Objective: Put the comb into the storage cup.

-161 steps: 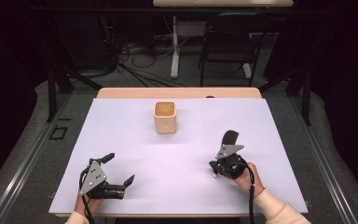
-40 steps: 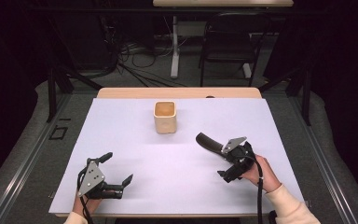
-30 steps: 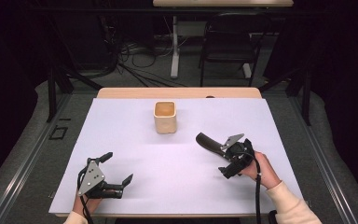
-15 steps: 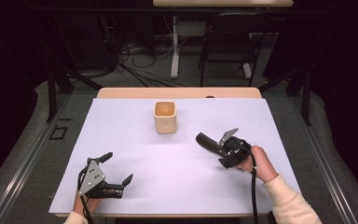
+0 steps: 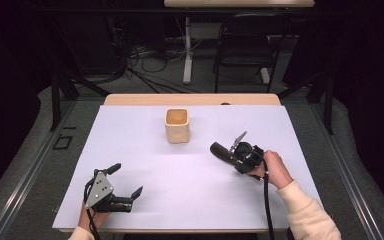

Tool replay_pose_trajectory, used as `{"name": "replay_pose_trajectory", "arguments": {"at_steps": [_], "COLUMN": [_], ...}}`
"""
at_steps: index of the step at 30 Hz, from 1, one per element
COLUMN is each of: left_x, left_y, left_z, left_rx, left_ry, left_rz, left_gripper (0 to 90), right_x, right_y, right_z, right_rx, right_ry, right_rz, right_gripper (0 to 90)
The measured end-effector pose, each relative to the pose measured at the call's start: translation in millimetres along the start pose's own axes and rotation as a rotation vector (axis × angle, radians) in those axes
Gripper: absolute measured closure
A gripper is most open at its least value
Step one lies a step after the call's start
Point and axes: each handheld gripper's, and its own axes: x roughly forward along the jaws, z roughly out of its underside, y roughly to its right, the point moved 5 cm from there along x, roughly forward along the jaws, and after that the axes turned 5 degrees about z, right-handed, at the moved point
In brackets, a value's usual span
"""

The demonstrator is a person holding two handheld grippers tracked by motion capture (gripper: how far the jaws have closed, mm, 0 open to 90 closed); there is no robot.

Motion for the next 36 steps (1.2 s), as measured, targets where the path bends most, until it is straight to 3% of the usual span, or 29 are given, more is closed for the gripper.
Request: {"name": "replay_pose_trajectory", "arguments": {"at_steps": [15, 23, 36], "left_x": [1.4, 1.5, 1.3], "left_y": [0.4, 0.2, 0.5], "left_z": [0.7, 1.3, 1.1], "left_rx": [-0.003, -0.011, -0.008], "left_ry": [-0.009, -0.01, -0.013], "left_rz": [0.007, 0.011, 0.01], "left_gripper": [0.2, 0.2, 0.2], "right_x": [11.8, 12.8, 4.1], "right_y": [4.8, 5.3, 5.8], "right_z": [-4.9, -6.1, -6.0], "right_rx": [0.013, 0.055, 0.079], "right_ry": [-0.112, -0.113, -0.057], "right_rz": [-0.022, -0.048, -0.07], "right_gripper": [64.8, 71.0, 71.9]}}
